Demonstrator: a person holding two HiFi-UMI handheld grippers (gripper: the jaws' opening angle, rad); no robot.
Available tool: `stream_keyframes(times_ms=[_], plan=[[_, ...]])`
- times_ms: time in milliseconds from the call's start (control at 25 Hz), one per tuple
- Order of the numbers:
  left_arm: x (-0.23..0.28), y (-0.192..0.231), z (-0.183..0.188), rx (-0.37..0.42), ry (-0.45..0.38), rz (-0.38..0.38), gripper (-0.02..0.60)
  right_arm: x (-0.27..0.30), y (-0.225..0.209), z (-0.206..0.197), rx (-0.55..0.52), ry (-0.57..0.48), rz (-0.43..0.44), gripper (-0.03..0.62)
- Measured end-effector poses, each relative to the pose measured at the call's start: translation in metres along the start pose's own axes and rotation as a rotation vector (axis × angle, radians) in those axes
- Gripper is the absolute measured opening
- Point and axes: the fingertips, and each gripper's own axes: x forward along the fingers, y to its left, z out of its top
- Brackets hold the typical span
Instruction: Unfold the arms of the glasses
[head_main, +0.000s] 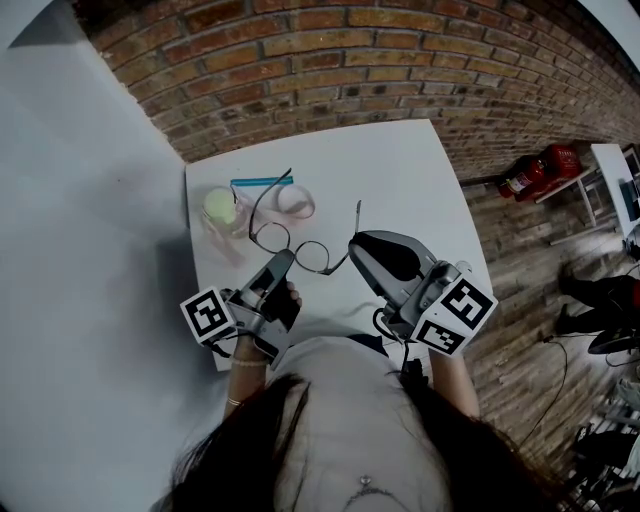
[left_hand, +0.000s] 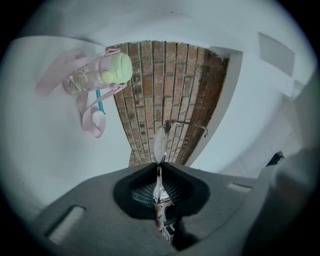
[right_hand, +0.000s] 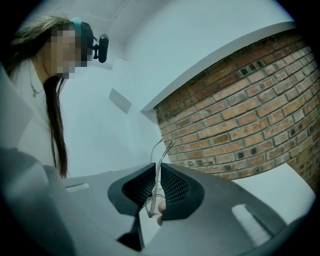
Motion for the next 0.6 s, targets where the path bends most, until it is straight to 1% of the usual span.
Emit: stream_keyframes(times_ms=[160,440,600], plan=[[-0.0003,0.0001,0.0007,-0.008,-0.004,-0.001,0.028,0.0005,-0.0003,-0.0004,0.001,0.0,-0.002,0.04],[0.0005,0.0029,0.0007,0.004,0.003,0.003,0.026,0.0017,0.0014,-0.0016,-0.006,-0.008,0.008,0.041],[0.0002,0.0028,0.0002,0.011,0.004,0.006,0.025,0.0017,0.0018,-0.0014,-0.011,-0.006,0.008,0.055]])
